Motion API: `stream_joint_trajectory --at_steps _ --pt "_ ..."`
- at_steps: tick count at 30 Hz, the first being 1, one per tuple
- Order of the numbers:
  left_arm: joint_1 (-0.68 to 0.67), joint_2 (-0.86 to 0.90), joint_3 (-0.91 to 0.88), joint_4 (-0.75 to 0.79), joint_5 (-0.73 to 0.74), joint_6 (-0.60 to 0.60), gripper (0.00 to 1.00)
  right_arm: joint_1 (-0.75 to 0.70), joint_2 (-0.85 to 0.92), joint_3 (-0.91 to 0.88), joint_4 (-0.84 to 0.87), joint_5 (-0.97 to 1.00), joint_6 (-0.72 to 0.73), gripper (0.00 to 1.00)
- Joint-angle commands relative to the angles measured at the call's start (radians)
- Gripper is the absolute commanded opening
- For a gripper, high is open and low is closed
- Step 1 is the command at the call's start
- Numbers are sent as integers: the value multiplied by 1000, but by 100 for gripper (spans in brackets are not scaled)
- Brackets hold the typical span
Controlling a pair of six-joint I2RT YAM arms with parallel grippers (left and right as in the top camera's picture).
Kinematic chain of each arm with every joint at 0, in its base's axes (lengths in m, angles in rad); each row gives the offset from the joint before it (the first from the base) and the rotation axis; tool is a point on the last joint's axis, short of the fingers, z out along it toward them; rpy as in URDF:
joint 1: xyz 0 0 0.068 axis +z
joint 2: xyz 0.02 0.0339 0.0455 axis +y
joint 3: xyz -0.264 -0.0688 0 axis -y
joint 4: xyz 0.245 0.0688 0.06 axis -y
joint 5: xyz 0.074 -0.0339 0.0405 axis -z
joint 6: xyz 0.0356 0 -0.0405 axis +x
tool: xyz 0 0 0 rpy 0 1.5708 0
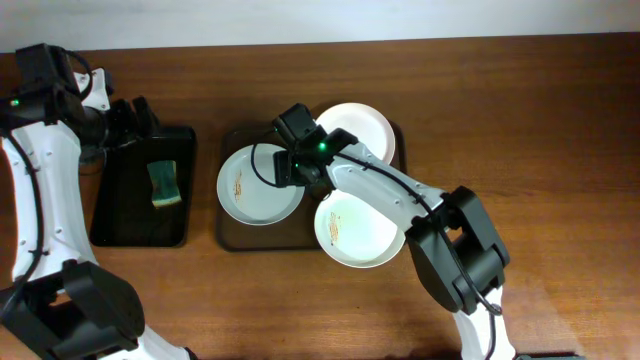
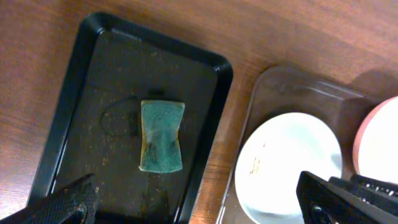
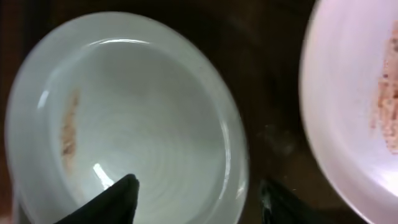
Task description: Clean dirty plates on tray and stack at the side
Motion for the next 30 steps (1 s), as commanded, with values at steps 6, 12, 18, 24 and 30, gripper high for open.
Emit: stream_joint_trajectory --at_steps 6,12,18,24,30 --pt "5 23 -26 1 -30 -12 98 -3 80 11 3 51 14 32" --pt "5 90 -26 1 -48 -12 72 -3 106 11 2 13 22 6" --pt "4 235 -26 4 -48 -5 32 -3 106 11 2 -5 22 4" --pt "-18 378 -26 3 -128 24 43 -3 106 11 2 -5 21 4" --pt "-84 388 -38 2 -222 -7 37 -3 106 11 3 -5 21 5"
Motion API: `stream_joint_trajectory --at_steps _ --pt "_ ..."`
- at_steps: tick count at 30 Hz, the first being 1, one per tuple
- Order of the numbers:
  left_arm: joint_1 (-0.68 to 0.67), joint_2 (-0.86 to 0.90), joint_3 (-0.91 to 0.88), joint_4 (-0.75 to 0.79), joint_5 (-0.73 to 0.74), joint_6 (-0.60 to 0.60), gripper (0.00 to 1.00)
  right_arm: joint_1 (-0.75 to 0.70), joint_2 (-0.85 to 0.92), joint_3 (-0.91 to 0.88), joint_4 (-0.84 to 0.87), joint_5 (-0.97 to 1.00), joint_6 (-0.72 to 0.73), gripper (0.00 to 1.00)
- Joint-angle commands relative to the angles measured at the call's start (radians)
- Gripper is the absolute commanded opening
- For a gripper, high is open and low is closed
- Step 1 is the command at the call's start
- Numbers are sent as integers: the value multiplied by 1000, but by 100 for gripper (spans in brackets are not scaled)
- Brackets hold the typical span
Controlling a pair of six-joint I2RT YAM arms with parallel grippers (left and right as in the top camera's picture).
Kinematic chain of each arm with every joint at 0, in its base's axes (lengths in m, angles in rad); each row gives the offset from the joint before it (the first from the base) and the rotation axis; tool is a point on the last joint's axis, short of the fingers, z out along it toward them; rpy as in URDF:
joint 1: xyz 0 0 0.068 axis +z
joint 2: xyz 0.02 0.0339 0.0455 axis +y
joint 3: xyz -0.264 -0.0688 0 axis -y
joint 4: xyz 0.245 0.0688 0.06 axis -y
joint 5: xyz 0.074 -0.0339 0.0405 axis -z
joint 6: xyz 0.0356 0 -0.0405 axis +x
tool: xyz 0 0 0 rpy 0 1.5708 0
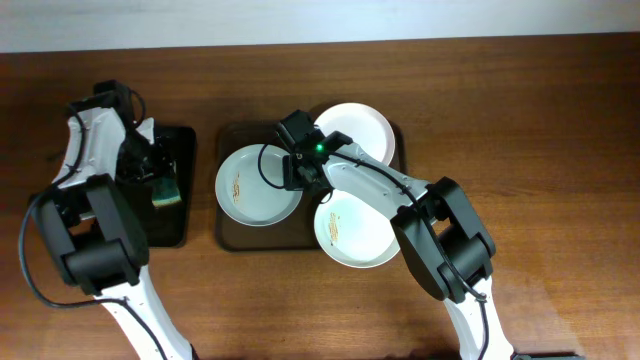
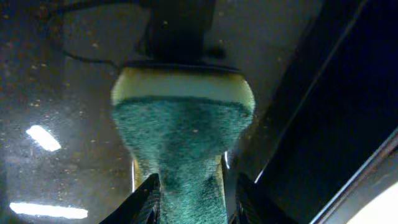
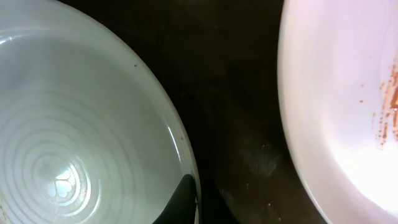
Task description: Clean dirty plates on tray and stack at the side
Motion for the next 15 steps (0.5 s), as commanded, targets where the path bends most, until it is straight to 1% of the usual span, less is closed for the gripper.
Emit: stream_joint_trajectory --at_steps 1,4,8,9,12,14,15 --pt "-28 3 -18 -1 -100 -39 37 6 28 3 -2 -16 1 5" --pt "-29 3 -30 7 -119 -75 37 6 28 3 -2 -17 2 5" --pt "-29 3 -31 2 -138 -75 37 6 28 3 -1 -16 2 5" --pt "-29 3 -31 3 -138 -75 30 6 28 3 -1 -16 2 4" --pt "-29 3 -41 18 -138 -75 14 6 28 3 -1 -14 2 5" --pt "-29 3 -74 62 -138 -75 11 6 28 3 -1 -14 2 4" --pt "-29 3 -89 76 -138 -75 6 6 28 3 -1 -14 2 5"
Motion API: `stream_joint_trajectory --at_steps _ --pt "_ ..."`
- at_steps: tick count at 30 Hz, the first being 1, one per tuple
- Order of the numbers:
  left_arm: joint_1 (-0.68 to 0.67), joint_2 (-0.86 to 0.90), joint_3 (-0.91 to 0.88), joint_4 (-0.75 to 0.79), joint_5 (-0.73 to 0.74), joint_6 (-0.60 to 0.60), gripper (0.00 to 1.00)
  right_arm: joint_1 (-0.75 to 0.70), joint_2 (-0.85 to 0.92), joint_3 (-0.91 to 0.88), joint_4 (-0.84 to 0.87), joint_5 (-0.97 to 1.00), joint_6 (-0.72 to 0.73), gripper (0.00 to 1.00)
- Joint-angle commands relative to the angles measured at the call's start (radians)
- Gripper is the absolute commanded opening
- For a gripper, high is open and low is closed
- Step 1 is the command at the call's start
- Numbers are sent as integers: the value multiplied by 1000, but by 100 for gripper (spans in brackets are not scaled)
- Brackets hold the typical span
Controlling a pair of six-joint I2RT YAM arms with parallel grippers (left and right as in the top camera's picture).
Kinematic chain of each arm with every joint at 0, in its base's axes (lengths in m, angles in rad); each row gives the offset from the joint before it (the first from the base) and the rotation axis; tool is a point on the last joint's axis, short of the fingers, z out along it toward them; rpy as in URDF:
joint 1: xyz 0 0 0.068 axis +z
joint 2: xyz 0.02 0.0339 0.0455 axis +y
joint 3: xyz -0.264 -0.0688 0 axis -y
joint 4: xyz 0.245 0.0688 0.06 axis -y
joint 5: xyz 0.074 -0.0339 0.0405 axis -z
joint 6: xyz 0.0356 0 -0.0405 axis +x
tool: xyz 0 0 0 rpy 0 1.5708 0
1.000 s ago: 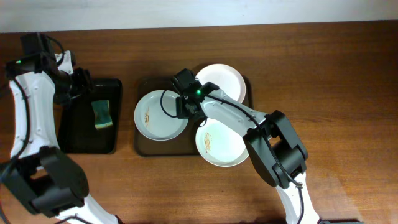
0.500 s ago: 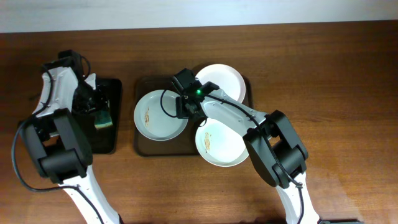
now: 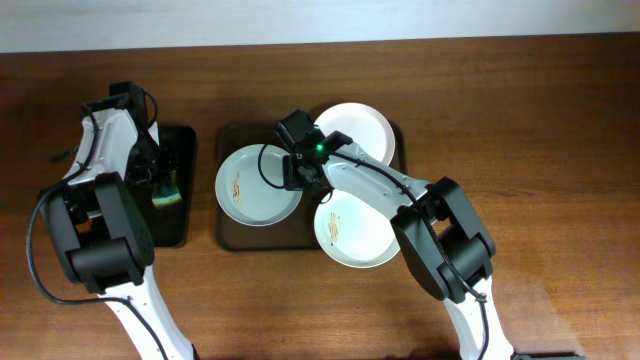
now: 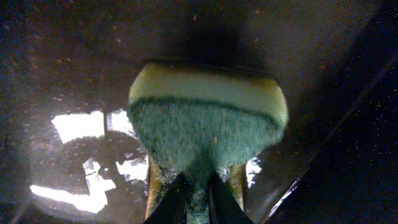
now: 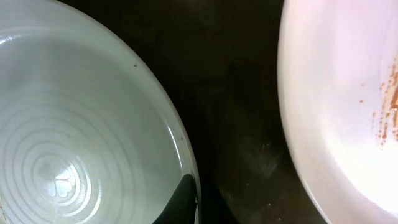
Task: Clean dirty plates on tray and stack at the side
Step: 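Scrub the pale green plate with the sponge in the left gripper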
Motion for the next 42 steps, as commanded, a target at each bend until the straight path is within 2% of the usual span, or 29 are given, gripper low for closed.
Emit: stream_joint_trajectory --at_steps 1,4,11,13,17,21,25,31,33,37,40,42 --pt "2 3 -48 30 -11 -10 2 6 28 3 -1 -14 1 5" --pt "2 3 -25 8 36 -9 1 6 28 3 -1 -14 1 4" --pt "0 -14 361 -240 123 108 1 6 28 3 3 -15 1 4" --pt "-1 -14 415 -289 159 142 1 6 28 4 6 -19 2 5" --pt "-38 -11 356 -329 388 236 1 -4 28 4 25 -70 1 5" --pt "-140 -11 185 -217 484 236 1 -21 28 4 25 -97 1 5" --pt "-219 -11 93 -127 443 222 1 -21 28 4 25 -97 1 5" --pt "-226 -11 6 -56 270 71 1 -21 28 4 25 -97 1 4" --pt "-227 -11 6 -56 248 61 1 -21 28 4 25 -97 1 5" --pt "-248 -11 9 -40 -13 -18 1 -21 28 4 26 -97 1 5" --pt "-298 -11 57 -45 -2 -20 1 -21 28 4 25 -97 1 5" --pt "-330 -12 87 -64 116 -12 1 -21 28 4 25 -97 1 4"
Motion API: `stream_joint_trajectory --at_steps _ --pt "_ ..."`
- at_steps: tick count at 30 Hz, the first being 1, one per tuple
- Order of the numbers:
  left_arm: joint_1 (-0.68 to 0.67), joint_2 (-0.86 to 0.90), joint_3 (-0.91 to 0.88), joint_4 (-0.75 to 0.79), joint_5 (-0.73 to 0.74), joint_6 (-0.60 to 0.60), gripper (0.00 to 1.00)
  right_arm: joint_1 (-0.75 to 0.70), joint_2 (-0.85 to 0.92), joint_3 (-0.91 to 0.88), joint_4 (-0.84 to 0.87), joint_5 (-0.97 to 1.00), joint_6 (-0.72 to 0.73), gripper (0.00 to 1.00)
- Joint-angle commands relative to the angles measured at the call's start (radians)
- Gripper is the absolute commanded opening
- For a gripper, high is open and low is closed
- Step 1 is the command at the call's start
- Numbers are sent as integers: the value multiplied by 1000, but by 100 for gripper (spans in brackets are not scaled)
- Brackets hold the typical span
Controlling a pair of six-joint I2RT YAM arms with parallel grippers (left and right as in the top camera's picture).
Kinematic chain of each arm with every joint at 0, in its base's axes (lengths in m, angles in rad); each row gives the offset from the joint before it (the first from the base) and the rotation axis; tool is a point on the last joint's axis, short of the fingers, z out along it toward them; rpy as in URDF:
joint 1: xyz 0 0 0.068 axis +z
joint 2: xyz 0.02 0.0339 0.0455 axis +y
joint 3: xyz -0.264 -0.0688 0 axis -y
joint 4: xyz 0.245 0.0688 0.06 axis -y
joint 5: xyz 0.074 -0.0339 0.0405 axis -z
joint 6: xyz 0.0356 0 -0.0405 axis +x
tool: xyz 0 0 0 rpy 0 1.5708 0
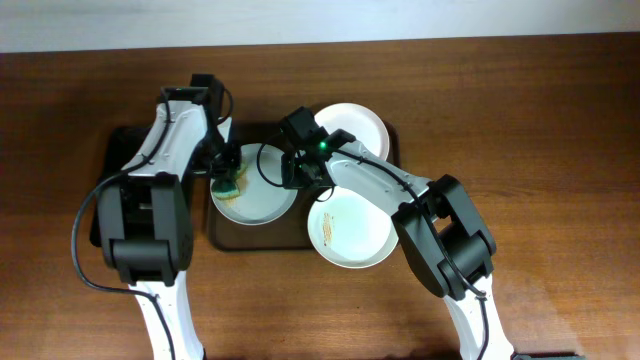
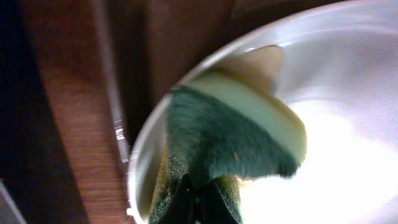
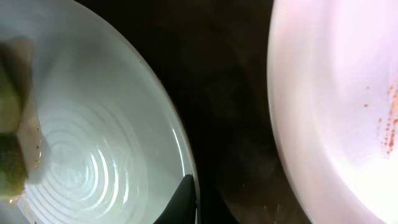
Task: Clean dirty plates on tray and stack at the side
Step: 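Scrub the pale green plate with the sponge in the left gripper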
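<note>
Three white plates lie on the brown tray (image 1: 225,235). On the left plate (image 1: 262,198) my left gripper (image 1: 226,172) is shut on the green and yellow sponge (image 1: 231,186), which presses against the plate's left inner side. Close up, the sponge (image 2: 230,134) bulges out from the left gripper (image 2: 196,198). My right gripper (image 3: 193,190) is shut on the right rim of that left plate (image 3: 93,118), with one dark finger lying inside the rim. The sponge (image 3: 11,149) shows at the far left. A soiled plate (image 3: 336,106) lies to the right.
A second plate (image 1: 358,128) sits at the tray's back right, and a third plate (image 1: 352,232) with brown specks overhangs its front right. The black tray (image 1: 112,190) lies to the left, half hidden by my left arm. Bare wooden table (image 1: 540,150) stretches to the right.
My left gripper has moved right with the sponge, from the black tray to the left plate on the brown tray. The right gripper still holds that plate's rim.
The sponge first lay loose in the black tray, with my left gripper open above it and the right gripper open over the left plate. Then the left gripper closed round the sponge and the right gripped the plate's rim. The sponge now rests on that plate.
</note>
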Motion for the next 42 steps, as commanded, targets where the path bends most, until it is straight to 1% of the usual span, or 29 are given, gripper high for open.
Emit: stream_joint_trajectory --at_steps 1,3,6,9,11,12,15,18,19,22,23,26,27,29,32,34,37,38,40,42 --pt "-41 -12 55 -19 119 -11 1 -1 20 2 -4 -1 0 4" --pt "-42 -10 51 -60 215 -12 1 -1 20 2 -3 1 0 4" --pt "-42 -10 19 -88 212 -12 1 -1 20 2 -3 2 0 5" --pt "-42 -10 -50 -41 200 -14 1 -1 20 2 -3 2 0 4" --pt "-41 -10 -106 10 51 -64 1 -1 20 2 -3 2 0 4" --pt "-42 -10 -124 37 -63 -92 1 -1 20 2 -3 2 0 5" --pt "-42 -10 -124 72 -243 -144 1 -1 20 2 -3 2 1 5" --pt "-42 -10 -119 121 -371 -172 1 -1 20 2 -6 2 0 4" --pt "-42 -10 -108 130 -383 -176 1 -1 20 2 -8 2 0 5" --pt "-47 -10 -23 125 -356 -176 1 -1 20 2 -8 2 0 5" --pt "-49 -10 22 97 -304 -173 1 -1 20 2 -8 2 0 4" --pt "-49 -10 150 -63 -58 -66 1 -1 20 2 -8 2 0 4" --pt "-49 -10 159 -93 -29 -52 1 -1 20 2 -8 2 0 5" --pt "-49 -8 149 -138 -24 -51 1 -1 20 2 -7 2 1 4" --pt "-49 -8 86 -60 -24 -51 1 -1 20 2 -6 2 1 4" --pt "-49 -8 10 11 -56 -57 1 -1 20 2 -7 2 1 5" --pt "-49 -8 -87 98 -96 -74 1 -1 20 2 -7 2 1 5" --pt "-49 -8 -126 128 -99 -100 1 -1 20 2 -7 2 1 4" --pt "-49 -8 -180 164 -102 -136 1 -1 20 2 -7 2 1 5" --pt "-49 -8 -191 169 -79 -146 1 -1 20 2 -7 -9 0 5"
